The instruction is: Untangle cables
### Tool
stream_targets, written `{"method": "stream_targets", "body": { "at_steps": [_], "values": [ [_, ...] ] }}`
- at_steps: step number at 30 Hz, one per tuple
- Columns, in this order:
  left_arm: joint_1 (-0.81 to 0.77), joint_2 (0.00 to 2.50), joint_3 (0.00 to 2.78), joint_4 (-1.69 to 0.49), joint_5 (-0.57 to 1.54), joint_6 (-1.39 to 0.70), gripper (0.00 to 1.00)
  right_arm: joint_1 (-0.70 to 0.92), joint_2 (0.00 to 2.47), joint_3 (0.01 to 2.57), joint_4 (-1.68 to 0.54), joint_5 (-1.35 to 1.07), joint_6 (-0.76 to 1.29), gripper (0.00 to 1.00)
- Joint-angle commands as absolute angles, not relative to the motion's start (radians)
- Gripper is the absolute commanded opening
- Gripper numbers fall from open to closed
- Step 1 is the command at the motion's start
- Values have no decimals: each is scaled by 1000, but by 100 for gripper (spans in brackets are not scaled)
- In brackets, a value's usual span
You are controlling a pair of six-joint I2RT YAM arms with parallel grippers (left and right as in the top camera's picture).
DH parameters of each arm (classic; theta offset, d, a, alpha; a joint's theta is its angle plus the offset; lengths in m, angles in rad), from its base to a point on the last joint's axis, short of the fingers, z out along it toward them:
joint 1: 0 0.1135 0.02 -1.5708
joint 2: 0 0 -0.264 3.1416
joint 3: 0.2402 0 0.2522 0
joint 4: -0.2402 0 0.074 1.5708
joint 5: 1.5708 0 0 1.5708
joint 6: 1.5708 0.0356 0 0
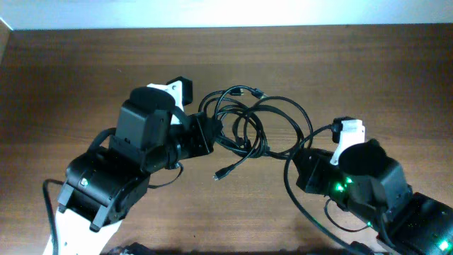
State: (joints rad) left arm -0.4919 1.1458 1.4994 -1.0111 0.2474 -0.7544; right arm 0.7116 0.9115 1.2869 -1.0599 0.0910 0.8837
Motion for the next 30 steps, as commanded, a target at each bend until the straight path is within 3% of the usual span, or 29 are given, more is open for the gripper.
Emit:
{"method": "stream_targets", "body": {
  "at_steps": [1,3,4,5,9,14,18,23,26,28,30],
  "values": [
    [-456,1105,1508,-958,117,-622,0,694,957,1287,-1127,262,927,11],
    [-456,1082,1508,-954,115,-557,0,694,1000,1287,-1123,263,926,49],
    [-456,1076,1508,-954,115,-498,0,694,1006,1287,-1105,258,925,59],
    [-456,1077,1508,-955,115,-466,0,694,1006,1287,-1089,250,924,62],
    [-456,1077,1508,-966,116,-383,0,694,987,1287,-944,83,533,64],
    [-456,1079,1508,-981,116,-337,0,694,981,1287,-851,-194,246,64],
    [-456,1085,1508,-985,168,-327,0,694,982,1287,-768,-331,244,63],
    [-456,1095,1508,-981,331,-327,0,694,984,1287,-736,-329,278,64],
    [-457,1095,1508,-981,364,-319,0,694,986,1287,-709,-329,297,94],
    [-475,1095,1508,-981,363,-297,0,694,996,1287,-691,-318,358,100],
    [-498,1096,1508,-980,360,-289,0,693,1021,1287,-685,-302,489,99]
  ]
}}
